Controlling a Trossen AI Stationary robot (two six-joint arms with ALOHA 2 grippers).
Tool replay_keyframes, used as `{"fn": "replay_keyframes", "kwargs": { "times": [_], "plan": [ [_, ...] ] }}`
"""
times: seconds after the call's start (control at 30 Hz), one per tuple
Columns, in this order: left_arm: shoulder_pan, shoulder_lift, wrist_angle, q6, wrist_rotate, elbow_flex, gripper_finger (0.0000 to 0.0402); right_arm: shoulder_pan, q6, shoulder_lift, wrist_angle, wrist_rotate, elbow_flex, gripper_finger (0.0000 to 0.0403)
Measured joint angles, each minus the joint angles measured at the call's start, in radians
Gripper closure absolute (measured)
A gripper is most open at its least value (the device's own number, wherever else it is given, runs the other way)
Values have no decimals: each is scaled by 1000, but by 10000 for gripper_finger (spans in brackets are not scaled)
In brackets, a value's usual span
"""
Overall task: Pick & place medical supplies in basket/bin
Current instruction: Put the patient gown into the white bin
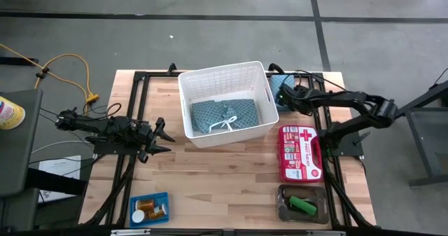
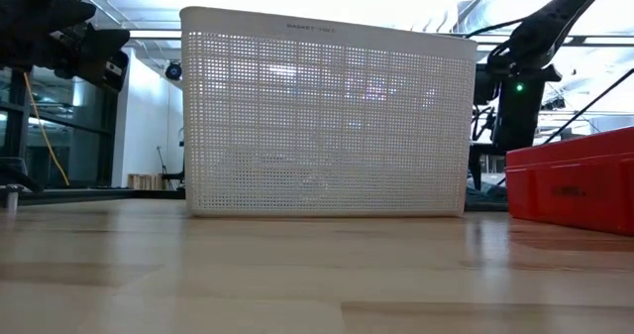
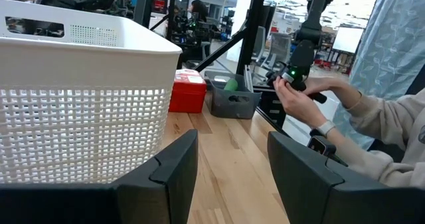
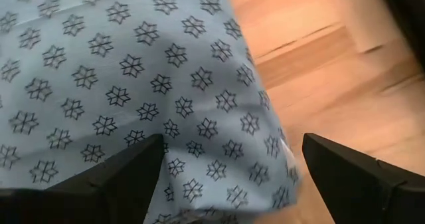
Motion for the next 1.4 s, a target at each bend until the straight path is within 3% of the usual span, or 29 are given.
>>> {"fn": "replay_keyframes", "kwargs": {
  "times": [0.47, 1.4],
  "plan": [
    [0, 0, 0, 0, 0, 0, 226, -13, -37, 58, 43, -37, 1, 60],
    [0, 0, 0, 0, 0, 0, 226, -12, -78, 58, 65, -39, 1, 273]
  ]
}}
